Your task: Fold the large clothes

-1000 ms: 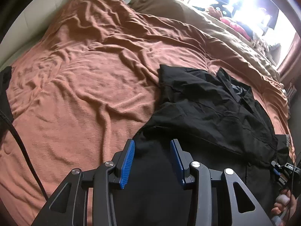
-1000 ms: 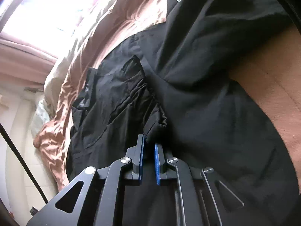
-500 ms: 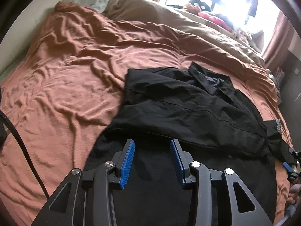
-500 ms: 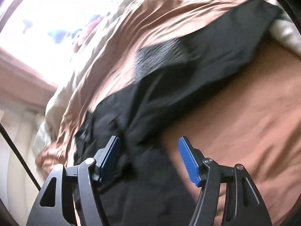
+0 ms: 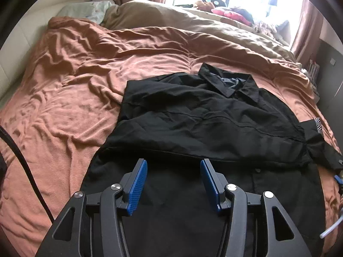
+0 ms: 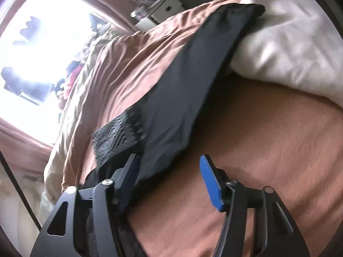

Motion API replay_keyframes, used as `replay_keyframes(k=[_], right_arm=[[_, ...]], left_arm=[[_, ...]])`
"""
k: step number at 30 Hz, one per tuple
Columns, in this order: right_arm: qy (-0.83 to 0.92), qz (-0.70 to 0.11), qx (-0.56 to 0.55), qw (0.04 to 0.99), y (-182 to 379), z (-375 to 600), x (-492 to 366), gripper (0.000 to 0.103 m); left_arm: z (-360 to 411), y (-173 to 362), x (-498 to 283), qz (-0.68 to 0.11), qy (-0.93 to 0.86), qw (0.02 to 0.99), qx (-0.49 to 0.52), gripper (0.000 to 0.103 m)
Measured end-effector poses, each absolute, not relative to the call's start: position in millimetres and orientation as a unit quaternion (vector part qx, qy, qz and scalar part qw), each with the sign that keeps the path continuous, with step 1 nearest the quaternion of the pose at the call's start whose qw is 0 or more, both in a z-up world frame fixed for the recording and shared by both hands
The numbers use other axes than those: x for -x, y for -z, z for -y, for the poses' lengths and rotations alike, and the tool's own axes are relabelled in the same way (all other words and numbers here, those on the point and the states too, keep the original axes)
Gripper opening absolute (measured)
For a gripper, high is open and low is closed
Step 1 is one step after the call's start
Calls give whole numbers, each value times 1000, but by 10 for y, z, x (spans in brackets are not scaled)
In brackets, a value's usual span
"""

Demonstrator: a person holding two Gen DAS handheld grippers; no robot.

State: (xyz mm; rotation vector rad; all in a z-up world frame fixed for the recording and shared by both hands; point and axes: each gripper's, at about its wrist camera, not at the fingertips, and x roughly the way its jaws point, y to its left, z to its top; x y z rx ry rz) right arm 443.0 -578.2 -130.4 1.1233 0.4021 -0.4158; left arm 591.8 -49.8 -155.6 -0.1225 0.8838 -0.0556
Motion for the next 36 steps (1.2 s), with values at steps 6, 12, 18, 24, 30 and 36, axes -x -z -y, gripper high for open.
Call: replay_keyframes(k=[6, 12, 18, 24, 30, 36], right_arm=[[194, -177, -531, 806, 1535, 5883, -4512, 15], [185, -149, -458, 857, 1178, 5540, -4427, 0], [141, -107, -419, 890, 653, 5081, -4226, 0], [78, -88, -362, 925, 250, 4349, -4090, 0], [5, -90, -321, 943, 112, 3638, -4097, 0], [-42, -120, -302, 945, 246, 3225, -4392, 0]], left_arm=[[529, 1590, -5934, -429, 24, 902, 52, 54], [570, 1605, -5944, -430, 27, 901, 49, 54], [568, 1579, -5923, -431, 37, 900, 57, 54], [529, 1516, -5881, -426, 47, 901, 73, 54], [424, 1445, -5844, -418, 56, 901, 104, 54], [304, 1417, -5844, -416, 60, 899, 123, 54]])
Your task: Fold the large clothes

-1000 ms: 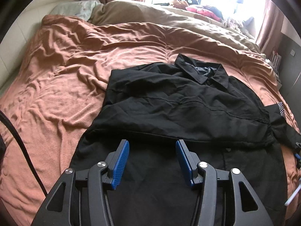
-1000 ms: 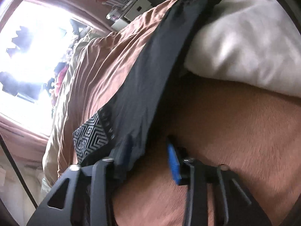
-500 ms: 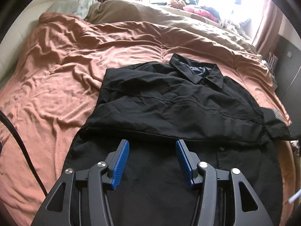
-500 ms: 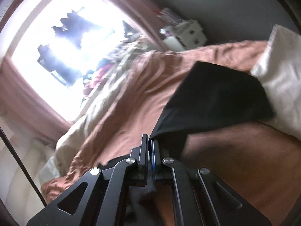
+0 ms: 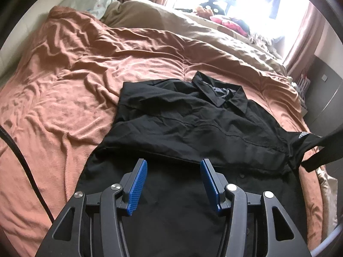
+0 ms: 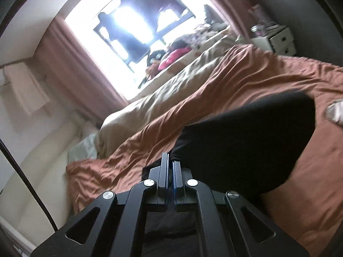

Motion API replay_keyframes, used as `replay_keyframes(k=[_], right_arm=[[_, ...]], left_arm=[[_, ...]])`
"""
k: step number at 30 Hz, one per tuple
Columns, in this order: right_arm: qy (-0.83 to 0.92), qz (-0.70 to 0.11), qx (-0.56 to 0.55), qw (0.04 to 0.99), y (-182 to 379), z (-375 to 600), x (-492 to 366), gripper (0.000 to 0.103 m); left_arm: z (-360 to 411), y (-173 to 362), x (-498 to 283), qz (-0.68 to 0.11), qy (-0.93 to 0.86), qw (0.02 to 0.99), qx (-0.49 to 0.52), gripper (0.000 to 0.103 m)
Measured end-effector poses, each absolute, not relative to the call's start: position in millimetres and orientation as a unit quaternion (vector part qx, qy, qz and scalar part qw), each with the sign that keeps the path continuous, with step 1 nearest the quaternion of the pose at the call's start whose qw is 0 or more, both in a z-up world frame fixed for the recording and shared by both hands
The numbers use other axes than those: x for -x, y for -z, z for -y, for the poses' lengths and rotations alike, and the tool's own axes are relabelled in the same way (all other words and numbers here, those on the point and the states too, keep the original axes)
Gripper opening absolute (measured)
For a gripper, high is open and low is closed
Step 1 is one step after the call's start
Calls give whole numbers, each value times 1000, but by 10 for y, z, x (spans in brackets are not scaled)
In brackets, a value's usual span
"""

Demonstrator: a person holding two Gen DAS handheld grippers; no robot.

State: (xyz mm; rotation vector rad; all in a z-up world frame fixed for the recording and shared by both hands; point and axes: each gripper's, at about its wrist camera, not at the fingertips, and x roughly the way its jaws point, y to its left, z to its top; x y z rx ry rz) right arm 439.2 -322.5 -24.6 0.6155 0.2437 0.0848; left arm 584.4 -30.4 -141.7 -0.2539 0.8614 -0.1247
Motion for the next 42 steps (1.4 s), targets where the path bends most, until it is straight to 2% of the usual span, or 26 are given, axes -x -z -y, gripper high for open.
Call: replay_keyframes(k=[7, 15, 19, 21, 23, 24, 28, 34, 36, 39, 42], right_arm=[[-73, -180, -258, 946, 273, 3071, -5015, 0], [-98, -325, -179, 924, 468, 2735, -5726, 0], [-76, -375, -185, 905, 410, 2751, -5903, 3], [-85, -377, -204, 899, 364, 2842, -5837, 19], [-90, -367, -213, 901, 281, 2915, -5686, 75], [-91, -357, -218, 904, 230, 2975, -5607, 78], [-98, -340, -256, 900, 68, 3272, -5319, 78], [-13, -299, -304, 904, -57, 3986, -4740, 78], [-9, -295, -334, 895, -40, 4225, -4704, 78], [1, -288, -389, 875, 41, 4565, -4676, 77], [14, -289, -426, 857, 181, 4772, -4607, 65]], left_arm=[[0, 1443, -5857, -417, 42, 891, 174, 54], [-144, 1459, -5864, -417, 32, 887, 196, 54], [-153, 1448, -5870, -417, 29, 888, 190, 54], [-149, 1435, -5869, -417, 28, 889, 187, 54], [-152, 1426, -5869, -416, 29, 889, 189, 54], [-152, 1419, -5864, -415, 29, 889, 190, 54], [-95, 1368, -5848, -411, 30, 892, 183, 54], [203, 1214, -5828, -405, 56, 900, 154, 54], [348, 1164, -5818, -403, 67, 901, 142, 57], [660, 1097, -5803, -400, 82, 907, 105, 66], [1008, 1073, -5852, -404, 106, 904, 88, 66]])
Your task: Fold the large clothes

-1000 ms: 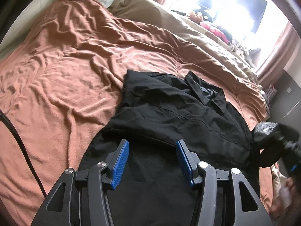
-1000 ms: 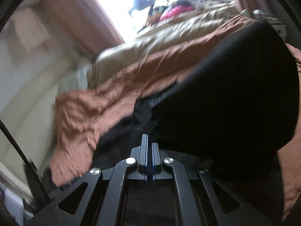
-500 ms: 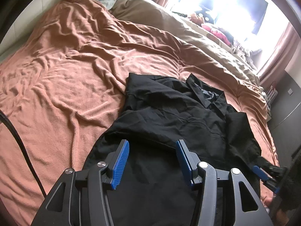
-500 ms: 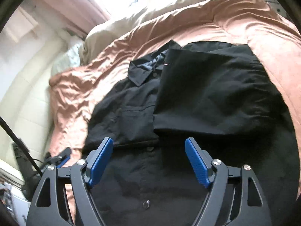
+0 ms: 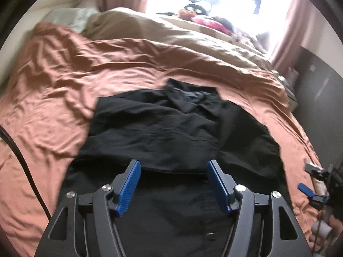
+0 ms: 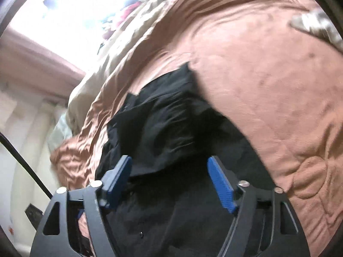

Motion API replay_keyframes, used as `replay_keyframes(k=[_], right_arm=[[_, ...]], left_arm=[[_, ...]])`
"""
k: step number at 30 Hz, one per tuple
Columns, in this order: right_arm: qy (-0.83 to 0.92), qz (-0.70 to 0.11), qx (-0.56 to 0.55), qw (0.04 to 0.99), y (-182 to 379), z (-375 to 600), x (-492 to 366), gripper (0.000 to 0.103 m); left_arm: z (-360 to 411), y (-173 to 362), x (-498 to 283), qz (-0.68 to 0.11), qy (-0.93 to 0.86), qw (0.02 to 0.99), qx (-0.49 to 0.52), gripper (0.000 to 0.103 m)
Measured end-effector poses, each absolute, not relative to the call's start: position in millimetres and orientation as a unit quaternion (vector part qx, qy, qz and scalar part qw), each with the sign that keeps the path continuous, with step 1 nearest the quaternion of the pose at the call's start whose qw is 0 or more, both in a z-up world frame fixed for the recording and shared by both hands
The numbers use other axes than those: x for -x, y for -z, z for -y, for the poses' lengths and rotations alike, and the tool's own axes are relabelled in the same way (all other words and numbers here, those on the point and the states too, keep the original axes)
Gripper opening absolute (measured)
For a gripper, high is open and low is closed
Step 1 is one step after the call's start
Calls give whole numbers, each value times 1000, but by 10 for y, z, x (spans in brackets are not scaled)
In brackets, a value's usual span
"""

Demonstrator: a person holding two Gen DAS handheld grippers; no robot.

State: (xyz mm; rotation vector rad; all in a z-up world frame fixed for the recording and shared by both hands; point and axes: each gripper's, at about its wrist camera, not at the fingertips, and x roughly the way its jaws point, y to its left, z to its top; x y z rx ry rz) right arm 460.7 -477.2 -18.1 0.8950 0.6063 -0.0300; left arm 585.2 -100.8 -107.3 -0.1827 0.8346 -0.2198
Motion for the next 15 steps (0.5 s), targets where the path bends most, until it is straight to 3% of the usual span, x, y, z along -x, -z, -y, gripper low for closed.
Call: replay_keyframes(k=[5, 15], right_arm=[[21, -270, -475, 837, 309, 4997, -4472, 43], [46, -249, -527, 811, 716, 5151, -4384, 33]], left_arm=[[1777, 1042, -5978, -410, 159, 897, 45, 66], [3141, 1200, -6199, -439, 250, 863, -18, 66]])
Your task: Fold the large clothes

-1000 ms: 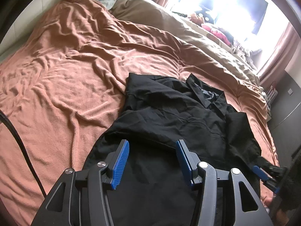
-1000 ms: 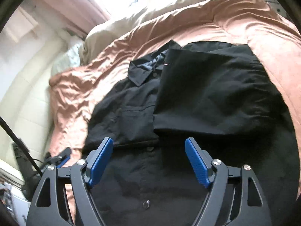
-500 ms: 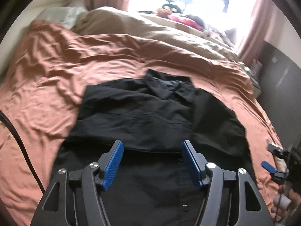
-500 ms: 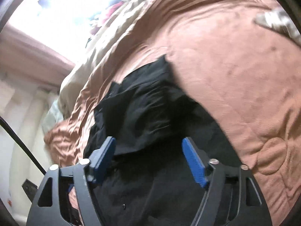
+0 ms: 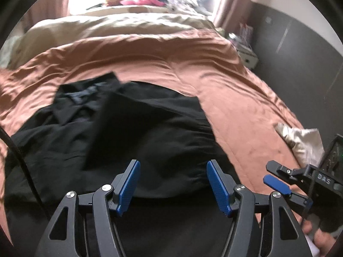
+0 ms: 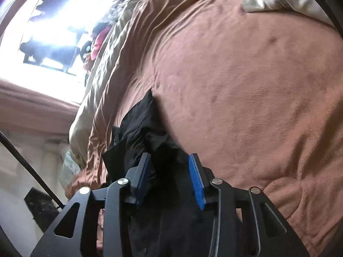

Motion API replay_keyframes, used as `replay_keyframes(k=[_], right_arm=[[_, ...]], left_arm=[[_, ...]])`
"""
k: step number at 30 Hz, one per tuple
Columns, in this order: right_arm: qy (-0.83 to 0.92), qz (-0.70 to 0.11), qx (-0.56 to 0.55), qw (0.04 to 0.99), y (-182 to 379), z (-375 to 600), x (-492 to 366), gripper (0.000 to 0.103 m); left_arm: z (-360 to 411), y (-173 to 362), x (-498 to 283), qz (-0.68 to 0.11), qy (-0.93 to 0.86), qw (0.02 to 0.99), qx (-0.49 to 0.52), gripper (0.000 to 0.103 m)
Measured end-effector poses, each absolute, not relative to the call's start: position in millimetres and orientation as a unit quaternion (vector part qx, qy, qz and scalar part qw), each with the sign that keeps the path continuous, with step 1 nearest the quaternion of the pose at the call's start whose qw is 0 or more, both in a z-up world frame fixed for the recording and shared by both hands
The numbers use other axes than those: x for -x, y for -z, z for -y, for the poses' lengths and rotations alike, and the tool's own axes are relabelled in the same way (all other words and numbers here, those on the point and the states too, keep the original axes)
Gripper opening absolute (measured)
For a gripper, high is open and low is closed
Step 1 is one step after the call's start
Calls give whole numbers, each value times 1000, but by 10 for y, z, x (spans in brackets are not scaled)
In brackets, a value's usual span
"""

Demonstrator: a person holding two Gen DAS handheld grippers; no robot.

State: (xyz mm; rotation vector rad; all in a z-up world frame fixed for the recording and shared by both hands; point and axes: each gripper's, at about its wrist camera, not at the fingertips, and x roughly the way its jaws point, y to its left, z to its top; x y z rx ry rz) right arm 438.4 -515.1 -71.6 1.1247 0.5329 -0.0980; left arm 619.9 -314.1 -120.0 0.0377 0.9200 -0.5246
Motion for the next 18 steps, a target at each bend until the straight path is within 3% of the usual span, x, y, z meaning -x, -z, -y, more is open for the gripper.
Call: replay_keyframes(k=[7, 10, 12, 13, 15, 18], right_arm=[[60, -235, -548, 800, 764, 5224, -4297, 33], [55, -230, -556, 797, 773, 5214, -4270, 33], [47, -228, -562, 793, 795, 5188, -4265, 33], [44, -227, -565, 792, 805, 5169, -4263, 33], [41, -227, -565, 792, 830, 5149, -4281, 33], [38, -228, -562, 795, 848, 5111, -4304, 33]], left_arm=[[3599, 1574, -6308, -472, 254, 843, -51, 67], [3698, 1725, -6311, -480, 257, 837, -58, 76], [3730, 1811, -6315, -481, 251, 837, -68, 76], [3730, 1848, -6323, -481, 249, 838, -72, 73], [3701, 1868, -6344, -481, 236, 841, -79, 51], [3618, 1774, -6367, -485, 256, 833, -65, 33]])
